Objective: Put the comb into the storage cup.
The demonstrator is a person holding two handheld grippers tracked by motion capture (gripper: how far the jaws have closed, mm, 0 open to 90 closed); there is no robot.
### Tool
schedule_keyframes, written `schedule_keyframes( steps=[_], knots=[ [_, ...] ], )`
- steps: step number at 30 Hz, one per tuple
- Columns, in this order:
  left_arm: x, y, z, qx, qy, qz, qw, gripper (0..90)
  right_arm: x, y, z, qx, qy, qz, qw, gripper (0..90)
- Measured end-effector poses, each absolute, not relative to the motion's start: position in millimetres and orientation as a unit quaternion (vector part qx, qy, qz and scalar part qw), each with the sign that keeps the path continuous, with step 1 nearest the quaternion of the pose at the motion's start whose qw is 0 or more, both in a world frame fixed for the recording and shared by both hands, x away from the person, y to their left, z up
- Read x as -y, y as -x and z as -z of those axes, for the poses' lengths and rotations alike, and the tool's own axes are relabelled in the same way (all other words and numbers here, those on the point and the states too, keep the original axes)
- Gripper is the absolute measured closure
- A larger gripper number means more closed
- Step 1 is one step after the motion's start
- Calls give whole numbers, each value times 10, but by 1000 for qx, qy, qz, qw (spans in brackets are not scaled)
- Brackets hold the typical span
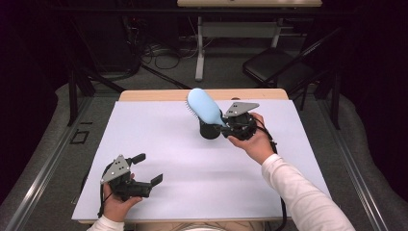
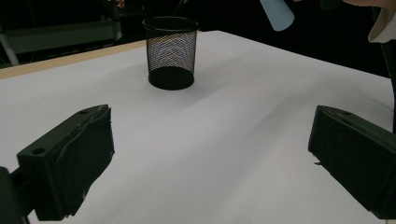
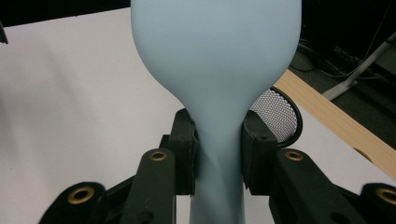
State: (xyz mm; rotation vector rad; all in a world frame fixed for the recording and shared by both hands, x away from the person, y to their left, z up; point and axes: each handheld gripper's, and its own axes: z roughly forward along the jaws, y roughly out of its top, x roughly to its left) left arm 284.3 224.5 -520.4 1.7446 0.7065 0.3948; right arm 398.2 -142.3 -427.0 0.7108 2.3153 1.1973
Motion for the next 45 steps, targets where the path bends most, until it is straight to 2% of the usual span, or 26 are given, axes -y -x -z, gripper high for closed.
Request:
schedule_keyframes(
  steps=[15,36,45],
  knots=[
    [-2275,-2854,5184,-306,-741,-174,571,3,1401,-3936,4244,-830,-255,-439,230,698],
    [-2250,-2965,5091,-342,-728,-128,581,3,1396,-3911,4268,-825,-259,-444,236,698],
    [-2234,-3046,4960,-345,-726,-130,580,3,1384,-3897,4277,-825,-257,-444,236,697]
  ],
)
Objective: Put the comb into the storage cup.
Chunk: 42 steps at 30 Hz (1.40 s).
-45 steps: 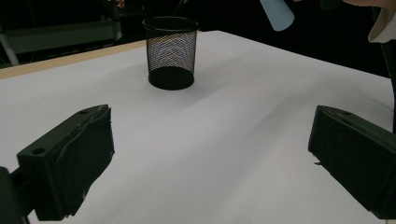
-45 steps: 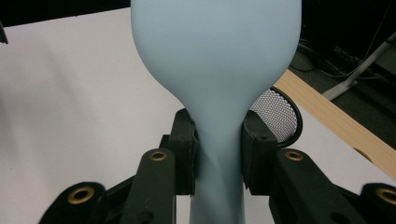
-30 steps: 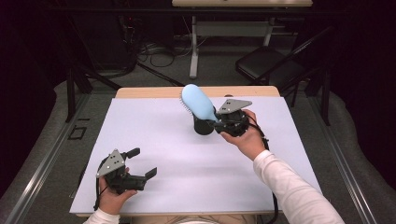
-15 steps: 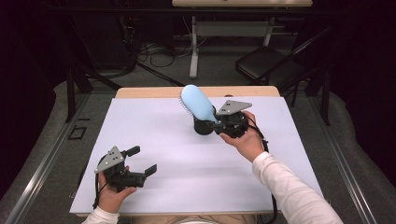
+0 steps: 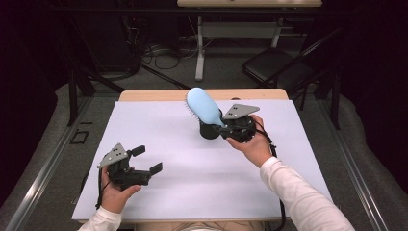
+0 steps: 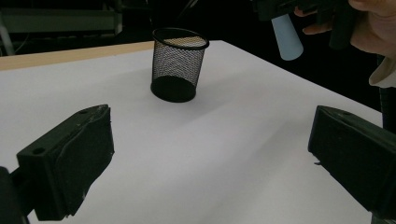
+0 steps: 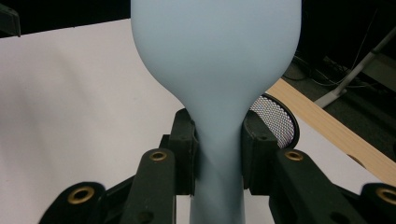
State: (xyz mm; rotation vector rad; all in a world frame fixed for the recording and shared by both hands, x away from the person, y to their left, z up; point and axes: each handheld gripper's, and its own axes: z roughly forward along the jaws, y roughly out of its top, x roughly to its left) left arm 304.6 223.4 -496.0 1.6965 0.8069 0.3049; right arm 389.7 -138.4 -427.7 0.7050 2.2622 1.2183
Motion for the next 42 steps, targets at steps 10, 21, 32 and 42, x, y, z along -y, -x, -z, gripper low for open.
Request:
schedule_keyframes(
  steps=[10,21,32,42],
  knots=[
    [-2175,-3134,4772,-346,-722,-118,587,3,1391,-3888,4269,-822,-259,-447,238,698],
    [-2059,-3313,4545,-341,-732,-103,580,3,1392,-3868,4288,-822,-258,-448,240,698],
    [-1976,-3445,4387,-340,-734,-93,580,3,1389,-3849,4298,-820,-259,-450,241,698],
    [-1873,-3530,4302,-339,-735,-78,582,3,1388,-3828,4305,-817,-259,-454,242,698]
  ],
)
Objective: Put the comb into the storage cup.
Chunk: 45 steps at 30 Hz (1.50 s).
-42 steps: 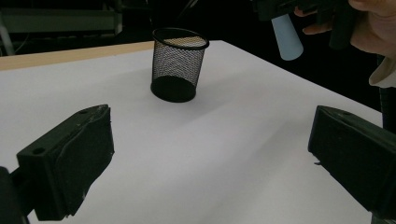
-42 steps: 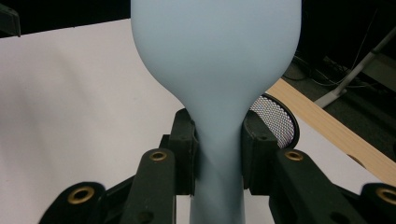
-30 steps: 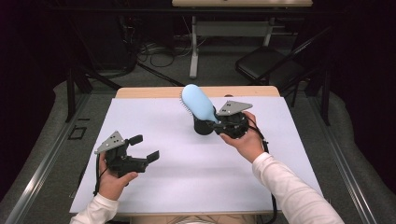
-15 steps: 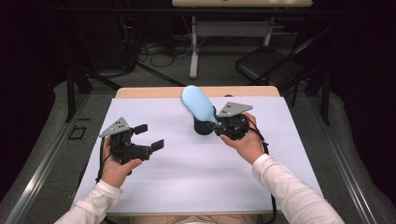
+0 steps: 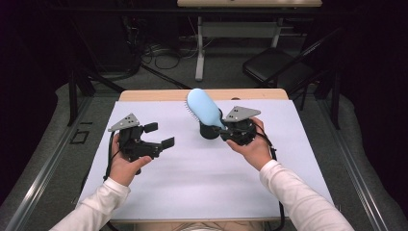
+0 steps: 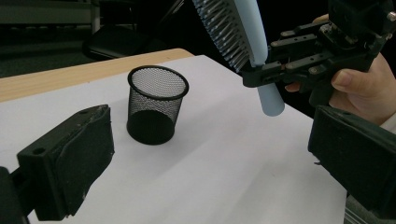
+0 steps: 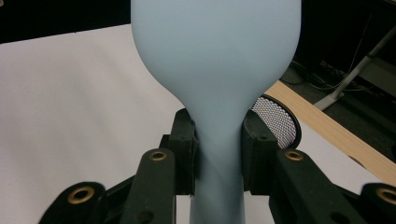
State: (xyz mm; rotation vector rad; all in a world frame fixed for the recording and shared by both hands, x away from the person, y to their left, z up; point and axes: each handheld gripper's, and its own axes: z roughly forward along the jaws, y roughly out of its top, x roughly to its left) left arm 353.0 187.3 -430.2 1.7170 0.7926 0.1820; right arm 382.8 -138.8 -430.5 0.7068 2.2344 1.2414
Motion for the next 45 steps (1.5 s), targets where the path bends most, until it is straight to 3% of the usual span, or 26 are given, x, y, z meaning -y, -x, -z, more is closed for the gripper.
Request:
schedule_keyframes(
  steps=[45],
  knots=[
    [-1598,-3839,4003,-352,-735,-58,577,18,1362,-3796,4335,-811,-263,-458,252,697]
  ],
)
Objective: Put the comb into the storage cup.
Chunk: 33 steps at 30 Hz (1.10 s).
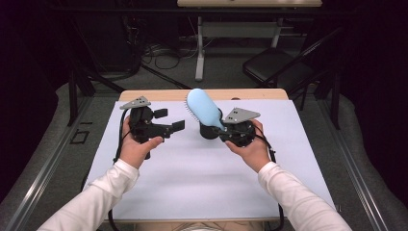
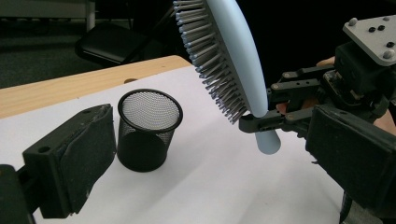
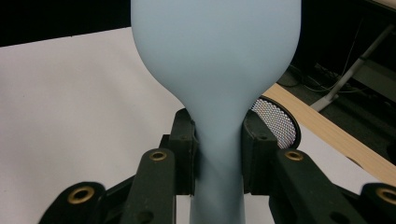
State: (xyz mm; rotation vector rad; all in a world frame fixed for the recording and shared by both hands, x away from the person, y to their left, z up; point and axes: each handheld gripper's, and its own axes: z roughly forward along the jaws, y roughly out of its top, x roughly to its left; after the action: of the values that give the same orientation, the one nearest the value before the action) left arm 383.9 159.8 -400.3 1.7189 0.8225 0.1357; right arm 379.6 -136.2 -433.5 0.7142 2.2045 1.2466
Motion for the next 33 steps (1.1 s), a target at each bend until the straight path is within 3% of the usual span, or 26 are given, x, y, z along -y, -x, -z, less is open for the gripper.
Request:
schedule_keyframes(
  steps=[33],
  knots=[
    [-1345,-3958,3830,-357,-733,-26,579,26,1344,-3768,4323,-805,-262,-466,257,697]
  ],
)
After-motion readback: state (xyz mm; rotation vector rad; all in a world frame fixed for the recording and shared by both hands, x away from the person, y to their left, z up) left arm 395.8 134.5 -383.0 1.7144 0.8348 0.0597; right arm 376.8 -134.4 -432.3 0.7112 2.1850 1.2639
